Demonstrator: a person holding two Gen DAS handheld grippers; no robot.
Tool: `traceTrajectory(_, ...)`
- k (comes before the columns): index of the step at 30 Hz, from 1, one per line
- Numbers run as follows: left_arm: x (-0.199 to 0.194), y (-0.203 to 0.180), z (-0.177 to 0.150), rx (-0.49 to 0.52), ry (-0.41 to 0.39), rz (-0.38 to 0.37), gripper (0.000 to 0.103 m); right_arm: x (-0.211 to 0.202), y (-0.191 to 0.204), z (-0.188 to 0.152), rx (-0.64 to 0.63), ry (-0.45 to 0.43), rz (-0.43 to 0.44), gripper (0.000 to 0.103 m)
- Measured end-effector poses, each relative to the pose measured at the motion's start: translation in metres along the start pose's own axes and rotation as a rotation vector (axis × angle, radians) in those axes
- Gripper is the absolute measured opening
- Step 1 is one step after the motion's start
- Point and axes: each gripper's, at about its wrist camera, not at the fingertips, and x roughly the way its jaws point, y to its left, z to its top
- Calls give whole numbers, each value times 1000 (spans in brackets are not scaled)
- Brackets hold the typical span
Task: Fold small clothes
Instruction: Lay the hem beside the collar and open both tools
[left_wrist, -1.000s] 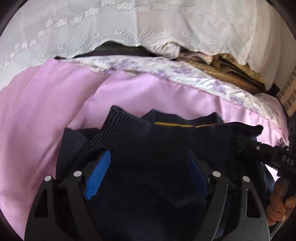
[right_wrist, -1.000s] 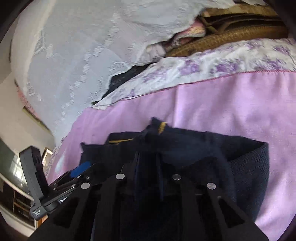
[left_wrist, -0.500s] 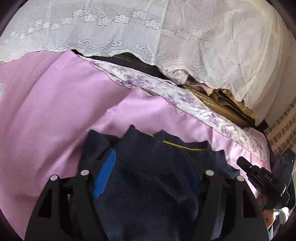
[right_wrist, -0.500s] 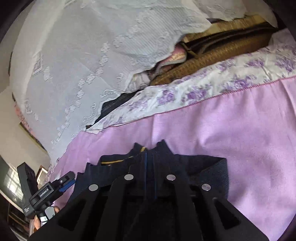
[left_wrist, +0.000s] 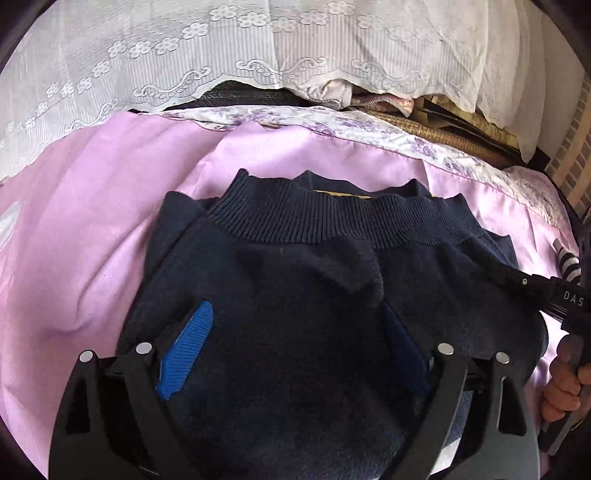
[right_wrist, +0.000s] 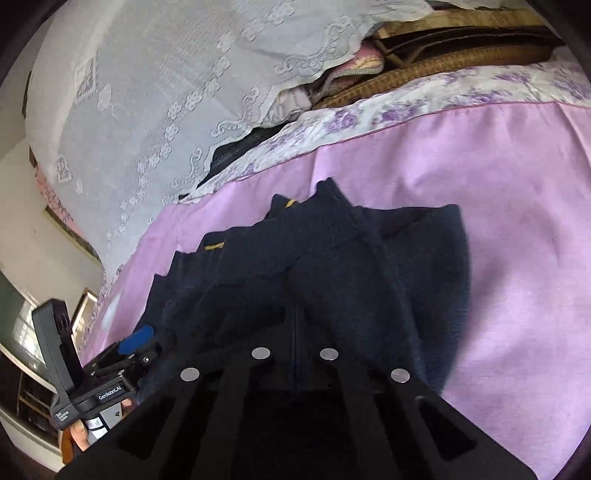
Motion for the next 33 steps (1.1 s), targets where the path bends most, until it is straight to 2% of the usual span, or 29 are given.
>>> traceTrajectory(3,-20,9,-5,-41,-48,26,85,-14,-22,-4,77,-38,-52,0)
traceTrajectory(5,-35,10,-9,-59,-83,70,83,-27,-31,-9,151,-63,-21,1)
traceTrajectory(6,-42,9,-11,-62,-98,69,83,-36,-29,-12,161,-86,-23,6)
traceTrajectory(8,-54,6,-17,-69,-115,33,83,-50,-8,-21,85,-125,-40,8)
traceTrajectory(10,-61,-1,-22,-58,-120,28,83,-59,19,-32,-20,-138,-31,12)
traceTrajectory(13,-58,-11,-31,-30,-95,49,84,-56,48,-50,-112,-106,-21,34)
traceTrajectory(15,-46,-10,-35,-35,-54,84,84,-46,55,-60,-144,-63,-42,34)
traceTrajectory(17,-33,-2,-38,-53,-8,103,96,-32,55,-65,-165,-17,-87,33)
traceTrajectory(18,-30,0,-38,-63,1,108,98,-29,52,-64,-156,-5,-81,33)
traceTrajectory(23,-29,-7,-41,-25,-8,156,99,-31,53,-68,-159,-13,-72,35)
traceTrajectory(29,-34,-3,-41,-40,-22,150,99,-35,53,-72,-164,-23,-70,38)
traceTrajectory(33,-45,-5,-40,-36,-73,176,99,-51,59,-77,-179,-96,-138,38)
